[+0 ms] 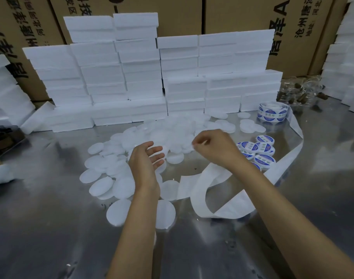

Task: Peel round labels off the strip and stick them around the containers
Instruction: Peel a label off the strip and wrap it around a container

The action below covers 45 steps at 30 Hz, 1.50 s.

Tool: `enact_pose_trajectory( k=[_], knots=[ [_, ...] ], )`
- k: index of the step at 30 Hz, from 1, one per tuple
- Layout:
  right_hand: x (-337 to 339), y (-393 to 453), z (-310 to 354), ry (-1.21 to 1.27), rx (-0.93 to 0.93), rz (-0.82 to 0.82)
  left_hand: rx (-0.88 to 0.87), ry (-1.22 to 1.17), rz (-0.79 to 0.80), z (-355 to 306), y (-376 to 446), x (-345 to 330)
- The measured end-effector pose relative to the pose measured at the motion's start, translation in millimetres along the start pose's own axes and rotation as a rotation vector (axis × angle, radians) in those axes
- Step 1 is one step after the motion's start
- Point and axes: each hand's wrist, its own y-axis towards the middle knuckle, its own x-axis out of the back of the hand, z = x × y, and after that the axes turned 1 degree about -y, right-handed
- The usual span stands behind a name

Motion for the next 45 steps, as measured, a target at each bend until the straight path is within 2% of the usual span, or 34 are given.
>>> enact_pose_trajectory(
  k=[2, 4, 6, 12, 14, 19, 21, 24, 28, 33, 34, 35, 36, 40, 41, 43, 45],
  knots=[
    [-14, 13, 10, -0.205, 0.050, 0.177, -0.001, -0.001, -0.006, 0, 1, 0],
    [-30, 20, 16, -0.435, 0.113, 0.256, -0.004, -0.001, -0.008, 1, 1, -1],
    [-44, 23, 15, -0.540, 0.167, 0.268, -0.007, -0.009, 0.000, 1, 0, -1],
    [-60, 19, 3, -0.596, 0.319, 0.211, -0.013, -0.030, 0.024, -1, -1, -2],
    [-54, 17, 1, -0.433, 0.281, 0.228, -0.018, -0.023, 0.026, -1, -2, -4],
    [-14, 9, 4, 0.272, 0.016, 0.290, -0.097, 0.064, 0.061, -2, -5, -7],
    [-1, 2, 4, 0.469, -0.059, 0.323, -0.127, 0.113, 0.168, -2, -9, -9],
    [7, -6, 4, 0.638, -0.085, 0.344, -0.075, 0.123, 0.404, -1, -16, -13],
    [12, -15, 6, 0.670, -0.126, 0.296, -0.068, 0.088, 0.627, 3, -24, -17],
    [24, -30, 10, 0.292, -0.024, -0.073, -0.074, 0.092, 0.591, 2, -25, -16],
    [31, -37, 12, 0.266, 0.012, -0.094, -0.071, 0.092, 0.567, 2, -25, -15],
    [41, -44, 14, 0.249, 0.047, -0.048, -0.070, 0.089, 0.541, 1, -24, -15],
    [51, -52, 17, 0.223, 0.077, 0.065, -0.068, 0.080, 0.516, 1, -23, -14],
    [73, -84, 20, -0.116, 0.016, 0.784, -0.049, 0.035, 0.452, 2, -23, -15],
    [70, -90, 17, -0.222, -0.005, 0.903, -0.045, 0.025, 0.439, 2, -22, -14],
    [61, -96, 9, -0.341, 0.027, 0.947, -0.035, 0.007, 0.415, 2, -21, -13],
    [53, -93, 0, -0.210, 0.044, 0.856, -0.034, -0.001, 0.405, 2, -20, -13]
  ],
)
